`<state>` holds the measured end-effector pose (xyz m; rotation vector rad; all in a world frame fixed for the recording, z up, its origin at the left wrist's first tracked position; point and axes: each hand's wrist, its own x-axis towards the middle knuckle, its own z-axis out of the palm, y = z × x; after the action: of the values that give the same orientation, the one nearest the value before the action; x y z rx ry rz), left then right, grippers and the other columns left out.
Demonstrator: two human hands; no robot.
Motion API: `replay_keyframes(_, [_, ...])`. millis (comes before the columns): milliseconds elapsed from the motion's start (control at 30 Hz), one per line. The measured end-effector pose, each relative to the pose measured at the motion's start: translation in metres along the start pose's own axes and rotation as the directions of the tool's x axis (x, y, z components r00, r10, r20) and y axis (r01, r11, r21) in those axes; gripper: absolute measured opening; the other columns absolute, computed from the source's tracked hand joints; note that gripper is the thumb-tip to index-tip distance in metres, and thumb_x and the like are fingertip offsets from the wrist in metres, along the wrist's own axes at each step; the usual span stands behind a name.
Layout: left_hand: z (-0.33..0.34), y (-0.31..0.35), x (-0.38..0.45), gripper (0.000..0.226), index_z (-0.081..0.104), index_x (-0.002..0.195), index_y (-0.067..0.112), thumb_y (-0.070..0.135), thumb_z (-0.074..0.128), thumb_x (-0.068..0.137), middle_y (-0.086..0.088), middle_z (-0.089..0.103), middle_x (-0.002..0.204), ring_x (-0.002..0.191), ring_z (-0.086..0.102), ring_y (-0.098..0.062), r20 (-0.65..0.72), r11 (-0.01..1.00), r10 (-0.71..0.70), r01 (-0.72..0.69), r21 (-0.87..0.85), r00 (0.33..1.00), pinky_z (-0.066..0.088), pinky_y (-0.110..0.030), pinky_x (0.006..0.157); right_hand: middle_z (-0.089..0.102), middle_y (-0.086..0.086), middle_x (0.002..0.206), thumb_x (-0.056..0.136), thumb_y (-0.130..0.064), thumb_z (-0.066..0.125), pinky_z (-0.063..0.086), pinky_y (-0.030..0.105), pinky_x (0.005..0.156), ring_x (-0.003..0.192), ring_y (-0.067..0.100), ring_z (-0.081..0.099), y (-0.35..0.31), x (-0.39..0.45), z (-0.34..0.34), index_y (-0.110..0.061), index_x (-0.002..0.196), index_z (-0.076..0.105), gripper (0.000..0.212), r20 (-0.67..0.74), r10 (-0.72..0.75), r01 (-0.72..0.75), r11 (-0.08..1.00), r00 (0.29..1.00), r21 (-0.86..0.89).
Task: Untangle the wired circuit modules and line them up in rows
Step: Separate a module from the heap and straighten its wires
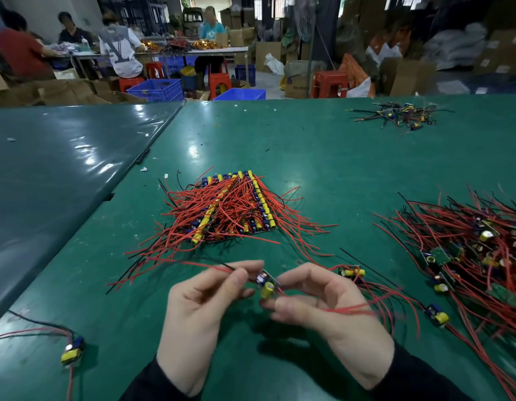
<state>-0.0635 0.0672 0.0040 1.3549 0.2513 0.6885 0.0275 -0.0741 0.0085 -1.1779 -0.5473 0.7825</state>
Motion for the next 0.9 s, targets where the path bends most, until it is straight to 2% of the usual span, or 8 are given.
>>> replay_keyframes(100, [-0.003,0.006,0.003,0.019,0.076,0.08,0.011,0.021,0.062,0.07,-0.017,0.073,0.083,0.069,0.07,-0.016,-0.061,0.982,-0.098,0.087,-0.167,0.993,0.054,-0.017,0.061,0.068,-0.001,0.108,0.07,0.023,0.061,0.053,0.029,0.083,0.102,0.025,0.066,-0.009,0.002,-0.009,-0.012,0.116,0.056,0.058,0.186,0.006,0.018,0.992,0.983,-0.127])
replay_keyframes(167, [-0.004,0.01,0.003,0.021,0.076,0.081,0.013,0.023,0.061,0.071,-0.017,0.073,0.077,0.067,0.069,-0.017,-0.071,0.992,-0.059,0.05,-0.113,0.996,0.053,-0.017,0.061,0.069,0.003,0.105,0.076,0.033,0.043,0.053,0.03,0.085,0.1,0.027,0.068,-0.012,0.003,-0.011,-0.008,0.113,0.057,0.057,0.156,0.02,0.007,0.985,0.987,-0.17])
replay_keyframes(300, [0.003,0.011,-0.004,0.01,0.073,0.084,0.011,0.015,0.07,0.076,-0.009,0.074,0.072,0.065,0.07,-0.015,0.002,0.979,0.127,-0.126,0.158,0.992,0.053,-0.016,0.064,0.071,0.013,0.086,0.087,-0.004,0.061,0.056,0.032,0.071,0.076,0.027,0.07,-0.014,0.0,0.0,-0.003,0.091,0.064,0.004,0.174,0.22,-0.205,0.973,0.96,-0.103])
replay_keyframes(367, [0.006,0.007,-0.008,0.01,0.073,0.086,0.016,0.015,0.068,0.077,-0.003,0.075,0.073,0.067,0.071,-0.013,0.041,0.949,0.175,-0.18,0.26,0.984,0.052,-0.015,0.066,0.07,0.011,0.079,0.087,-0.021,0.064,0.056,0.024,0.062,0.067,0.02,0.068,-0.012,-0.004,0.008,-0.005,0.087,0.06,0.017,0.251,0.277,-0.25,0.959,0.928,-0.133])
replay_keyframes(467, [0.007,0.005,-0.009,0.014,0.073,0.088,0.02,0.018,0.066,0.076,-0.001,0.075,0.075,0.072,0.071,-0.015,0.066,0.946,0.149,-0.162,0.282,0.987,0.052,-0.017,0.069,0.067,0.01,0.074,0.085,-0.028,0.054,0.052,0.021,0.056,0.06,0.016,0.067,-0.006,-0.006,0.013,-0.006,0.086,0.057,0.022,0.262,0.257,-0.218,0.961,0.93,-0.167])
replay_keyframes(600, [0.004,0.005,-0.007,0.018,0.076,0.088,0.023,0.023,0.076,0.071,-0.001,0.075,0.081,0.077,0.072,-0.016,0.113,0.956,0.086,-0.114,0.269,0.99,0.053,-0.02,0.071,0.064,0.01,0.07,0.088,-0.027,0.046,0.047,0.019,0.052,0.056,0.015,0.064,-0.003,-0.004,0.01,-0.006,0.088,0.054,0.022,0.247,0.196,-0.147,0.968,0.949,-0.205])
replay_keyframes(767, [0.003,0.002,-0.009,0.015,0.074,0.089,0.017,0.014,0.068,0.075,-0.003,0.075,0.076,0.07,0.071,-0.015,0.121,0.945,0.111,-0.143,0.295,0.986,0.054,-0.02,0.068,0.063,0.01,0.07,0.097,-0.014,0.049,0.047,0.019,0.055,0.056,0.017,0.062,-0.001,-0.008,0.009,-0.004,0.084,0.056,0.018,0.224,0.124,-0.055,0.955,0.967,-0.291])
replay_keyframes(900, [0.004,0.001,-0.011,0.01,0.072,0.082,0.009,0.008,0.064,0.075,-0.008,0.074,0.073,0.066,0.07,-0.014,0.111,0.963,0.094,-0.119,0.242,0.989,0.053,-0.018,0.064,0.064,0.008,0.071,0.089,-0.021,0.051,0.05,0.026,0.059,0.06,0.021,0.063,0.0,-0.009,0.008,0.004,0.083,0.058,0.026,0.22,0.073,0.013,0.932,0.973,-0.363])
